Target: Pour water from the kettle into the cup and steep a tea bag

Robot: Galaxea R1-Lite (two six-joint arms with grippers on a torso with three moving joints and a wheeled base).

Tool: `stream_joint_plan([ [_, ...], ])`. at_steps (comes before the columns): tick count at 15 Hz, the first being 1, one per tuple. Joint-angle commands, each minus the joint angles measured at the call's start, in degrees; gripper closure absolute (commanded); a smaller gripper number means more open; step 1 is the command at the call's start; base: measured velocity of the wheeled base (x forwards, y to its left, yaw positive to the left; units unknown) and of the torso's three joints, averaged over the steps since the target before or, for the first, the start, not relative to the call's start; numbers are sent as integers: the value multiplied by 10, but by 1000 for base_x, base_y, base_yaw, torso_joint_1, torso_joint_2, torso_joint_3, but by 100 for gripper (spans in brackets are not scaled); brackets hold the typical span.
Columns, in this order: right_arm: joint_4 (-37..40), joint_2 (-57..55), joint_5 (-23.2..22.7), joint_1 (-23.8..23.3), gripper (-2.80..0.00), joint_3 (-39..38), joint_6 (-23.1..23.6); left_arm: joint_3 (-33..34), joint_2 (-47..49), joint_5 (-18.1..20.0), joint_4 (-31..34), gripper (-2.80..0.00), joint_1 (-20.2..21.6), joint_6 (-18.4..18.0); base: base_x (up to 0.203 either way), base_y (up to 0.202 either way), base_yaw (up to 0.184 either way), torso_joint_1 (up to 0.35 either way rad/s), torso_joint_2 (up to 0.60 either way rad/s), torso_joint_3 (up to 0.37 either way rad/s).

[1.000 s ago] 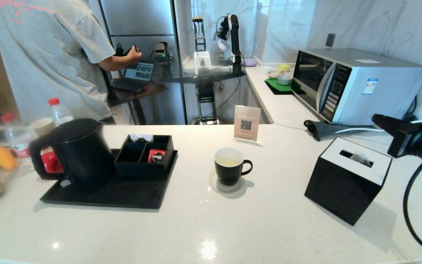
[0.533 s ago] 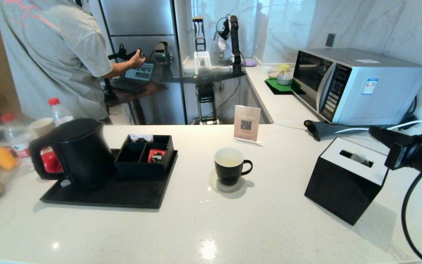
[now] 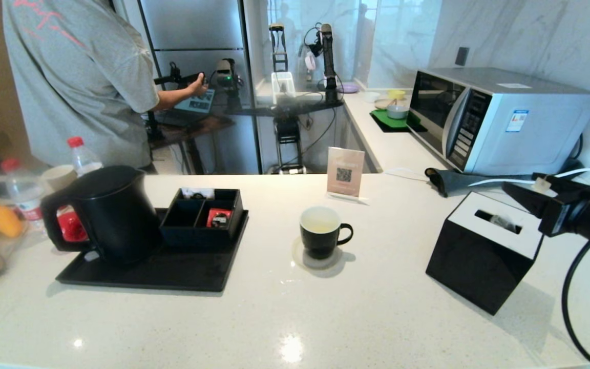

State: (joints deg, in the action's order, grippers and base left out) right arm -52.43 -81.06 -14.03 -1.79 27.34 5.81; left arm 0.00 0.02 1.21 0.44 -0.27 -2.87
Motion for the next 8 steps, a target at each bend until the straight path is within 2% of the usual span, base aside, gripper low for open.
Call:
stream_joint_plan([
  [1, -2, 1, -1, -11, -280, 5, 0, 0, 0, 0, 0, -280, 0, 0, 0, 0, 0, 0, 0, 0],
  [8, 9, 17, -2, -64, -280, -3, -1, 0, 0, 0, 0, -280, 0, 0, 0, 0, 0, 0, 0, 0],
])
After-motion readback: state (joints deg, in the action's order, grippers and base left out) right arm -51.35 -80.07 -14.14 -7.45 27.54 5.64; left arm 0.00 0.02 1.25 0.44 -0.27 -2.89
